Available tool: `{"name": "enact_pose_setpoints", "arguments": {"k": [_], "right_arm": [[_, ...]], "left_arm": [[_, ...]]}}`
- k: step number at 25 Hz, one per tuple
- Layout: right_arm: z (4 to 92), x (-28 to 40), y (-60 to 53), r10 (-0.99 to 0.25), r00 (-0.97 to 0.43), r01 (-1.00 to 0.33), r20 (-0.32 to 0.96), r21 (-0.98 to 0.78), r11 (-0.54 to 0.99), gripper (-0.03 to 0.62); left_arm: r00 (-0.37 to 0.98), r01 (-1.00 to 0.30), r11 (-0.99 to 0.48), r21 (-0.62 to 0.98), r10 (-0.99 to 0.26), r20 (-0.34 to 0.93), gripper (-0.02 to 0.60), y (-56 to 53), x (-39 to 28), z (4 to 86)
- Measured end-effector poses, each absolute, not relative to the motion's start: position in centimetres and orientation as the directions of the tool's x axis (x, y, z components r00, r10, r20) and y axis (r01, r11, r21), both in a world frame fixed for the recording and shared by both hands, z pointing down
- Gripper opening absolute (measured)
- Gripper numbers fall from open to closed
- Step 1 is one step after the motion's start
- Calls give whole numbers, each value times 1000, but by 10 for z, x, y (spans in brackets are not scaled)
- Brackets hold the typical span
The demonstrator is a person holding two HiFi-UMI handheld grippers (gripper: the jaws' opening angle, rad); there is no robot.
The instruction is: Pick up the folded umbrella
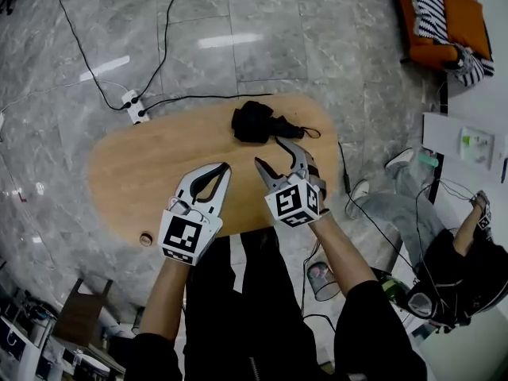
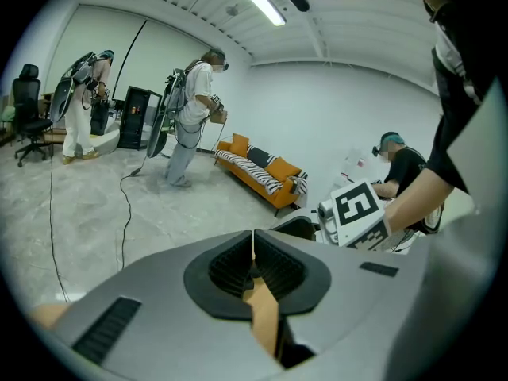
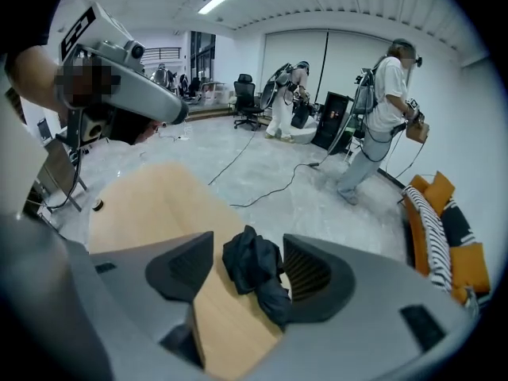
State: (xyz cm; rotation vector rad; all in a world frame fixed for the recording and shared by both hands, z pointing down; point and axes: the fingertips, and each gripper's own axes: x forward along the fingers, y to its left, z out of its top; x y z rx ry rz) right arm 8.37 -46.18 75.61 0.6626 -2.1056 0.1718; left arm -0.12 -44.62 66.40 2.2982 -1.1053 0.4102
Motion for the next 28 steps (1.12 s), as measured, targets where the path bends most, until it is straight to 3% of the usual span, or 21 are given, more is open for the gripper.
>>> {"name": "enact_pose_setpoints", "arguments": {"k": [15,28], "right_arm": [[829,105,-473,-308,-391,-419,867,130,899,268],[904,118,-476,-204,-248,-277,947,132,952,272]], "left_arm": [[613,-790,-485,375,-596,520,18,-441,9,715],[592,-805,-458,378,-576,563,18,-421,-3,740]]}}
